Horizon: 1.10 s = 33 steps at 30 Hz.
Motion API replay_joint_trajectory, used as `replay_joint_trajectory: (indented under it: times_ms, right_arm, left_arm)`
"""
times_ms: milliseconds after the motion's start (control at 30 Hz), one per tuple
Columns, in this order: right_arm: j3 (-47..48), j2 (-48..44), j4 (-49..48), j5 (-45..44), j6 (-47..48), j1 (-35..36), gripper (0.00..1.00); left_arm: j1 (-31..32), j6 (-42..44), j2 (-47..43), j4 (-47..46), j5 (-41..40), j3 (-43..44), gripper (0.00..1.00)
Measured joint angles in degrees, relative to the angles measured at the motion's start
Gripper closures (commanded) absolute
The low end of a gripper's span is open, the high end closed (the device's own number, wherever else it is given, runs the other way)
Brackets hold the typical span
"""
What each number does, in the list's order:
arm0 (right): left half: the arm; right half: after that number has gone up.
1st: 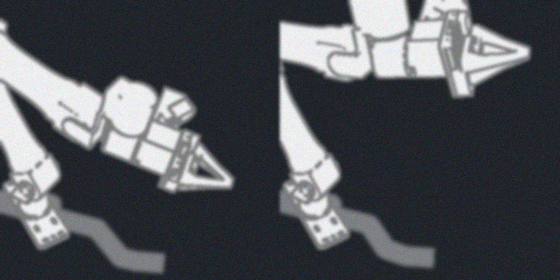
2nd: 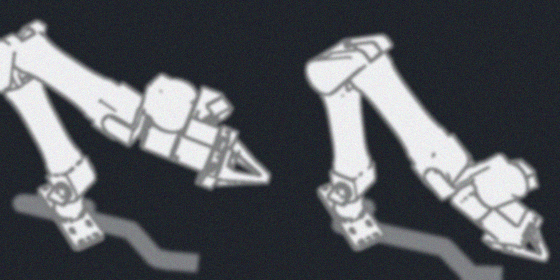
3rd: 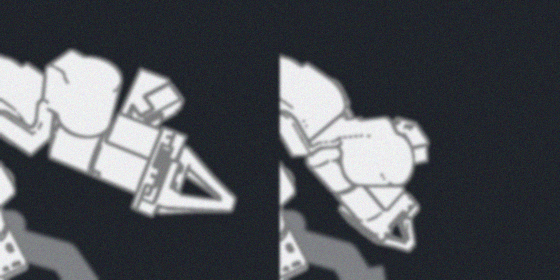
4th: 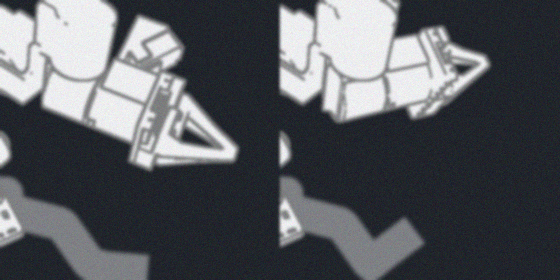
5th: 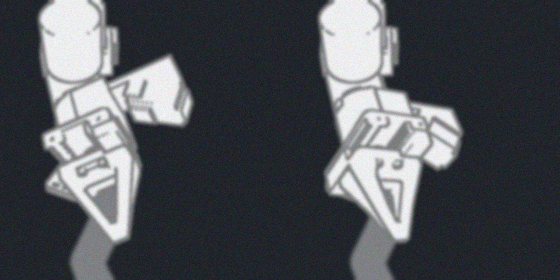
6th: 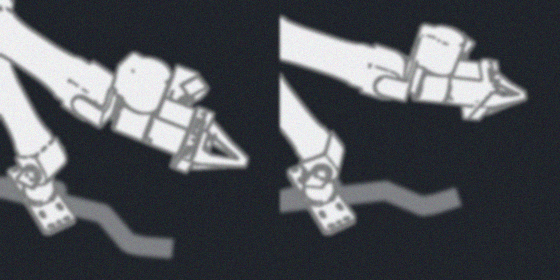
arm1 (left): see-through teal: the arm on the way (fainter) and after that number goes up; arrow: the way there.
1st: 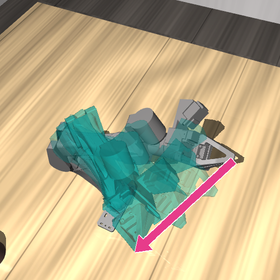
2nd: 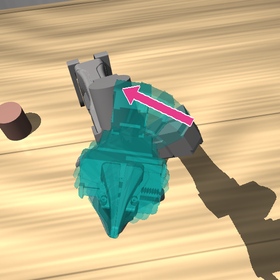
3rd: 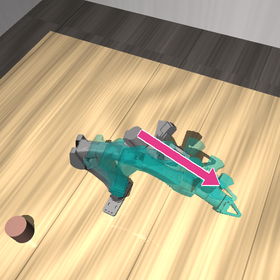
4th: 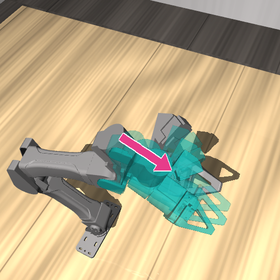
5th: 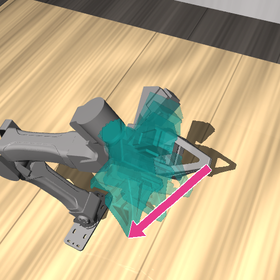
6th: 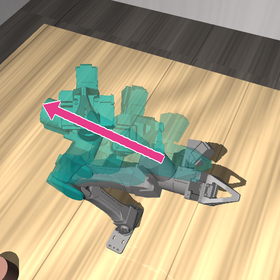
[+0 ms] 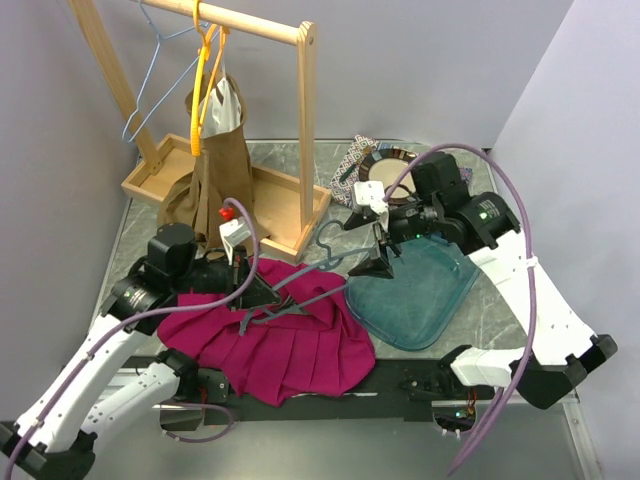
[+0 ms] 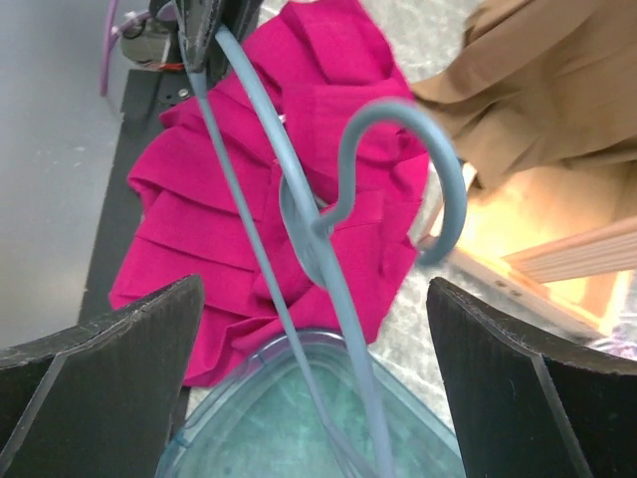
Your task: Place the skirt on the hanger
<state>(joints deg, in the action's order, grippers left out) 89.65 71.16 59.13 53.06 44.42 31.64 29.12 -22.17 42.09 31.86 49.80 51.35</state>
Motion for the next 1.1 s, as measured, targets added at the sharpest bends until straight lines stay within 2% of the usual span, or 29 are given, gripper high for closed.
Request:
replay_joint_trajectory:
  times_ms: [400, 500, 600, 633, 667, 700, 767, 800, 967, 1000, 1067, 1100]
  right_arm:
    - [-12.44, 0.2, -0.48, 5.51, -1.03, 0.79, 0.08]
    - [-12.92, 0.31, -0.61, 7.13, -1.11, 0.81, 0.18]
    - [-12.92, 0.59, -0.61, 9.49, -0.96, 0.81, 0.34]
    - [-12.92, 0.76, -0.59, 10.21, -1.01, 0.81, 0.46]
    - [-12.92, 0.9, -0.59, 10.75, -0.96, 0.81, 0.53]
    - [-13.05, 0.98, -0.83, 11.23, -0.87, 0.85, 0.69]
    - [-13.64, 0.96, -1.51, 11.43, -1.4, 0.81, 0.84]
    - [-14.05, 0.96, -1.66, 11.85, -1.31, 0.74, 1.0]
    - [-18.84, -0.9, -4.09, 14.84, -3.54, 0.74, 1.0]
    - [-19.52, -1.4, -4.85, 15.02, -4.02, 0.74, 1.0]
    - [-21.22, -2.89, -7.21, 15.23, -5.68, 0.74, 1.0]
    - [-22.12, -3.76, -8.5, 15.3, -6.64, 0.74, 1.0]
  left_arm:
    - [3.5, 2.19, 1.53, 0.22, -2.23, 0.15, 0.99]
    - [3.72, 2.27, 1.53, 0.22, -2.19, 0.15, 0.99]
    - [3.96, 2.64, 1.51, 0.24, -2.05, 0.15, 0.99]
    - [4.04, 2.84, 1.51, 0.24, -1.84, 0.15, 0.99]
    - [4.15, 2.97, 1.51, 0.2, -1.73, 0.15, 0.99]
    - [4.26, 3.04, 1.49, 0.2, -1.6, 0.15, 0.99]
    - [4.44, 3.06, 1.31, 0.24, -0.87, 0.15, 0.99]
    - [4.57, 3.06, 1.16, 0.22, -0.68, 0.15, 0.99]
    - [4.68, 2.95, 0.31, 0.72, -0.59, 0.13, 0.99]
    - [4.72, 2.91, 0.26, 0.72, -0.59, 0.11, 0.96]
    - [4.87, 2.78, -0.02, 0.63, -0.76, 0.11, 0.84]
    - [4.92, 2.73, -0.24, 0.55, -0.98, 0.11, 0.7]
